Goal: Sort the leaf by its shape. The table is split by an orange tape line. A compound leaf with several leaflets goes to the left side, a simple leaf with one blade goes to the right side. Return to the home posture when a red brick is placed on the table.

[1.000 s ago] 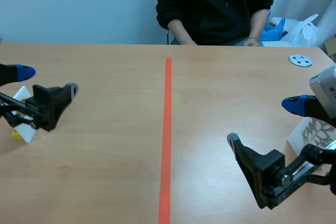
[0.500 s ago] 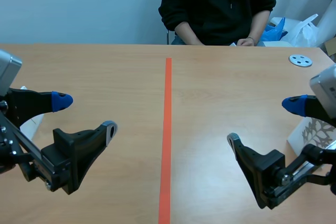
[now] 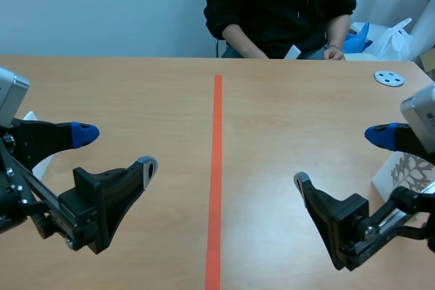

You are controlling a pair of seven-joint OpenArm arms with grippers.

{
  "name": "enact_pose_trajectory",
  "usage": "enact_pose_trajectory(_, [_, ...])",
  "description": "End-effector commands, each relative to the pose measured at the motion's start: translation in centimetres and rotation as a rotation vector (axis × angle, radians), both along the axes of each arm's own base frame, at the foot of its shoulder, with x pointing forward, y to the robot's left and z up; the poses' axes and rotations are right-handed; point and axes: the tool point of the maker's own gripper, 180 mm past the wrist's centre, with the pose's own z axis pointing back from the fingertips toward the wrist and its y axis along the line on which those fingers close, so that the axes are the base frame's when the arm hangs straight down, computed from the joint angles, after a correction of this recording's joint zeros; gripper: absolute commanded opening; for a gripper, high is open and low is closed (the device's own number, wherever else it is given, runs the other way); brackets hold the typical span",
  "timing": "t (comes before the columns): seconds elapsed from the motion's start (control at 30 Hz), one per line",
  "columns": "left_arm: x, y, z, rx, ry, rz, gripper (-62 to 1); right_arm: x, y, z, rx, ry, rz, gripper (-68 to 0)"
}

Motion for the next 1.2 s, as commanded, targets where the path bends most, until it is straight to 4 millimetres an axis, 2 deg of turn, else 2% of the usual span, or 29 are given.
enact_pose_trajectory(0.0, [0.35, 0.1, 0.67, -0.015, -0.023, 0.007, 1.4, 0.47, 0.02, 1.09, 0.003, -0.042, 0.012, 0.4])
enact_pose_trajectory(1.17, [0.55, -0.01, 1.18, -0.041, -0.044, 0.02, 1.4, 0.47, 0.02, 1.09, 0.003, -0.042, 0.011, 0.4])
